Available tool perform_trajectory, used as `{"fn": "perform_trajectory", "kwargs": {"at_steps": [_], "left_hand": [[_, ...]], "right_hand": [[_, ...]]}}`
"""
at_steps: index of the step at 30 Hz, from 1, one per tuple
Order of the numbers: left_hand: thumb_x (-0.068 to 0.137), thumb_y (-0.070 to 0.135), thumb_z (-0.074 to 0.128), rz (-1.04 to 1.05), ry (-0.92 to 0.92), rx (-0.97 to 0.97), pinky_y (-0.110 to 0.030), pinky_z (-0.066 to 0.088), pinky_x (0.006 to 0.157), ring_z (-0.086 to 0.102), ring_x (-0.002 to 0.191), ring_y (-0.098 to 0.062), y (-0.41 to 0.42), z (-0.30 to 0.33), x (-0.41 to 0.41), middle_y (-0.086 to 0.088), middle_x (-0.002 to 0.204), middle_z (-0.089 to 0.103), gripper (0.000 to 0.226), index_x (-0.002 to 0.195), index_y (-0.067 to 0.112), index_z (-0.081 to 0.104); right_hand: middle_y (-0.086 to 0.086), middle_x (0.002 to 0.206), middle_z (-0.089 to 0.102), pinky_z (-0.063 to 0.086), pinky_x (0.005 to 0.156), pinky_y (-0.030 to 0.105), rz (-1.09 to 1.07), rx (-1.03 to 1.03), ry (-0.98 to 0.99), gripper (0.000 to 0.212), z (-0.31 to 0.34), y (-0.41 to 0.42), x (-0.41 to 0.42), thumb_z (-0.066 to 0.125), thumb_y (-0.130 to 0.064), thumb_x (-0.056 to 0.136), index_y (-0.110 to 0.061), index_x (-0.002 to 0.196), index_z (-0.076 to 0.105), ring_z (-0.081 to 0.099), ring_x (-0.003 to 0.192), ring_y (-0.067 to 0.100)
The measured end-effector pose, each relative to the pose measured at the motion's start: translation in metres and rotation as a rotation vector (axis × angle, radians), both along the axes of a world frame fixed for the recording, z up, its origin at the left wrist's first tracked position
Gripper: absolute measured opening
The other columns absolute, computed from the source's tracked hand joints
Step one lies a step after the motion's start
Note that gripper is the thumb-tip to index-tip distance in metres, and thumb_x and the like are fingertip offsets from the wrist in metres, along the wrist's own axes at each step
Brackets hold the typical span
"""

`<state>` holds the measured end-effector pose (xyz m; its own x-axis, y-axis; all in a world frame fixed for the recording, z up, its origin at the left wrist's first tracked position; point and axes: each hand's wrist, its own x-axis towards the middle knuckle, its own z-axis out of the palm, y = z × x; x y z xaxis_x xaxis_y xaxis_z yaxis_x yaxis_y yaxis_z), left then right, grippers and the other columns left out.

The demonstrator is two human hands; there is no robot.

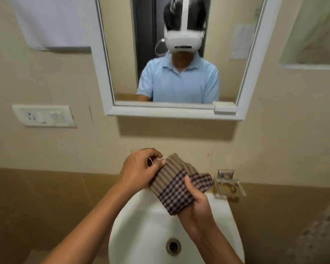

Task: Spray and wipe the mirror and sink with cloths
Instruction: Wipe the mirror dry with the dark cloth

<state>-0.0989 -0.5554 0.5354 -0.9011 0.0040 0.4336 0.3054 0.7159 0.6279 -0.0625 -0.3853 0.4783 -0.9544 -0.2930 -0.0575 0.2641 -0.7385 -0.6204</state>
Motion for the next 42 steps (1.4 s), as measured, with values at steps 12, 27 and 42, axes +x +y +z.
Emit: {"fn": "perform_trajectory", "kwargs": {"at_steps": [12, 27, 42], "left_hand": [[0.092, 0.041, 0.047, 0.125, 0.805, -0.166, -0.028, 0.045, 0.085, 0.055, 0.103, -0.012, -0.042, 0.205, -0.055, 0.005, 0.115, 0.062, 0.035, 0.124, 0.027, 0.052], [0.096, 0.053, 0.022, 0.432, 0.984, -0.385, -0.044, -0.003, 0.124, -0.012, 0.152, -0.016, -0.085, 0.39, -0.121, -0.002, 0.167, -0.008, 0.076, 0.158, 0.017, -0.003], [0.098, 0.038, 0.016, 0.421, 1.052, -0.475, -0.045, 0.003, 0.124, -0.003, 0.154, -0.019, -0.108, 0.396, -0.131, -0.009, 0.166, 0.003, 0.067, 0.156, 0.007, 0.011]], "right_hand": [[-0.009, 0.117, 0.072, 0.051, 0.098, 0.037, -0.651, -0.007, 0.445, 0.045, 0.215, -0.004, -0.058, 0.066, -0.058, 0.073, -0.031, 0.109, 0.069, 0.067, 0.11, 0.011], [0.011, 0.166, -0.003, -0.011, 0.122, 0.048, -1.737, 1.342, 0.894, 0.1, 0.461, -0.003, -0.167, 0.056, -0.056, 0.09, -0.012, 0.157, -0.005, -0.014, 0.151, 0.027], [0.007, 0.167, -0.003, -0.003, 0.123, 0.048, -1.586, 2.01, 1.639, 0.078, 0.49, -0.064, -0.185, 0.033, -0.059, 0.099, -0.017, 0.159, 0.005, -0.01, 0.153, 0.022]]}}
